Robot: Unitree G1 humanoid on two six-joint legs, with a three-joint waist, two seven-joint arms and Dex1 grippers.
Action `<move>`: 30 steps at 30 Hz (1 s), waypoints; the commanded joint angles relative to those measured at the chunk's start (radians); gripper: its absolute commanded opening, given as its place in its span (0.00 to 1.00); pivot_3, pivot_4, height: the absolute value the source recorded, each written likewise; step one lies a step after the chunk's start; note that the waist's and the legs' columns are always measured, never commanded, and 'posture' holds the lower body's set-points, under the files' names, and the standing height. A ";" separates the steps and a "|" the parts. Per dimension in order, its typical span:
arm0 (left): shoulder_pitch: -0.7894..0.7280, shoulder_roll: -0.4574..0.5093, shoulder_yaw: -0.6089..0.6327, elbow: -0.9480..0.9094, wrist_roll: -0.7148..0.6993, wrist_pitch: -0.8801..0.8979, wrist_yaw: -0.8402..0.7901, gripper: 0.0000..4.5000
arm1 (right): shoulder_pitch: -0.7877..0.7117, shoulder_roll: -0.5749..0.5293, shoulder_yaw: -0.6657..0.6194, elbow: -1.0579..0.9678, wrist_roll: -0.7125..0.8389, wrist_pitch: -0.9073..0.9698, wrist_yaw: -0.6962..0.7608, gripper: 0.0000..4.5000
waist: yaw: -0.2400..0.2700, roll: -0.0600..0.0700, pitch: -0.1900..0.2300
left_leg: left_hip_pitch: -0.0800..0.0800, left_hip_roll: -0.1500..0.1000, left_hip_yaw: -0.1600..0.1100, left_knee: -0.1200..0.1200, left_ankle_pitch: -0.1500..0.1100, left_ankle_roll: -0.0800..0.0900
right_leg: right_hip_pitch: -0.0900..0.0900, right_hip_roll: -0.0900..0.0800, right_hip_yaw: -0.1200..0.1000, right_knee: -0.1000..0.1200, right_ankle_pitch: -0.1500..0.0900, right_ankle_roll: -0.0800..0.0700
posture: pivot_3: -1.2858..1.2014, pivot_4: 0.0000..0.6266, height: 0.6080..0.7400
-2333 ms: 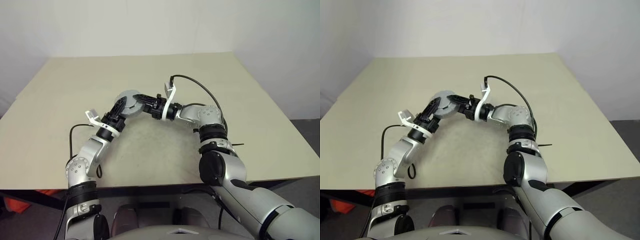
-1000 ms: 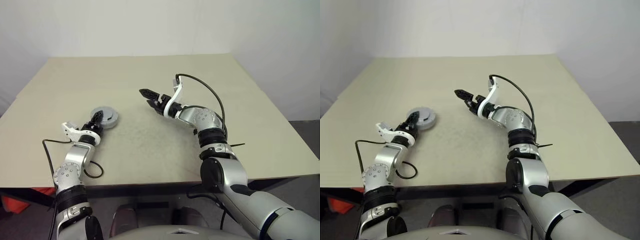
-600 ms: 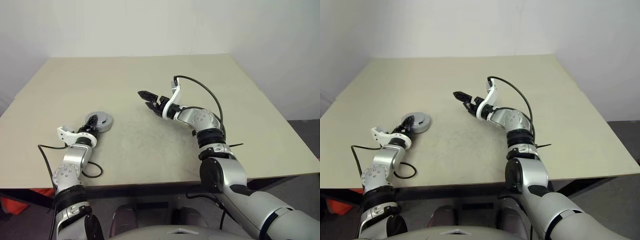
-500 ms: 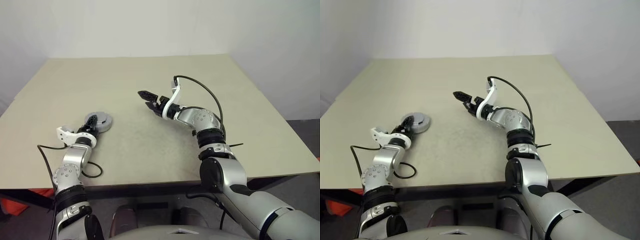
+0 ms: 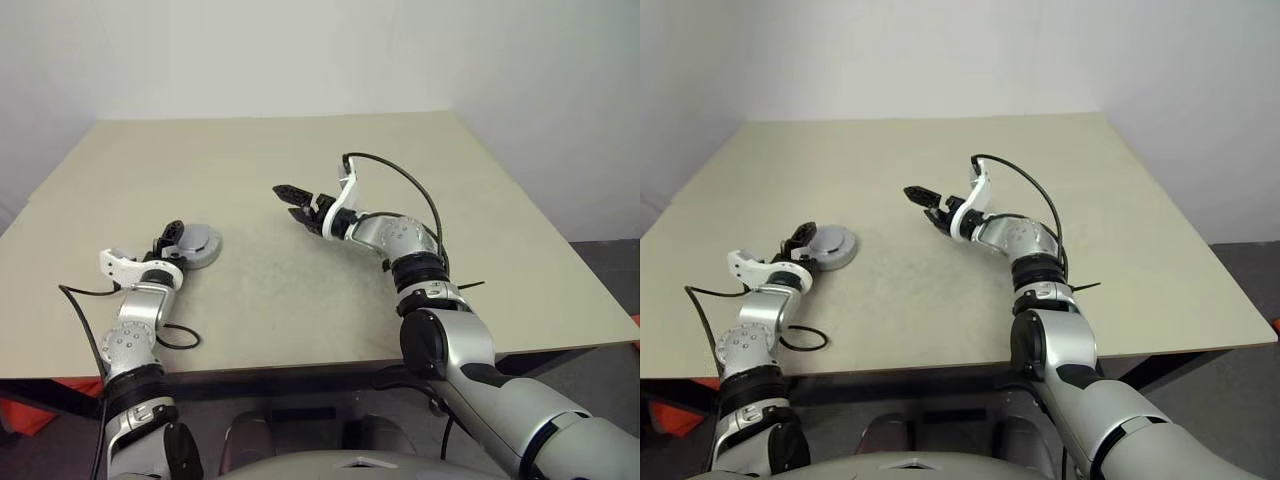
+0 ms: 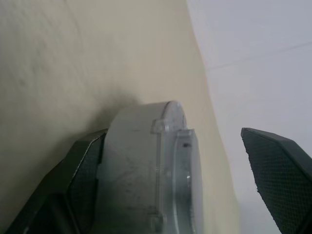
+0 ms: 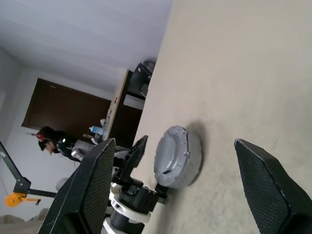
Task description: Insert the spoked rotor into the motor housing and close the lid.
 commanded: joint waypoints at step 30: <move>0.015 0.231 -0.349 -0.300 0.509 -0.170 -0.463 0.99 | 0.031 -0.254 0.323 -0.016 -0.366 -0.608 0.484 0.98 | 0.007 -0.004 0.002 | -0.003 0.001 0.000 0.001 -0.001 0.002 | -0.001 -0.001 -0.001 -0.001 0.004 -0.007 | 0.52 0.00 1.00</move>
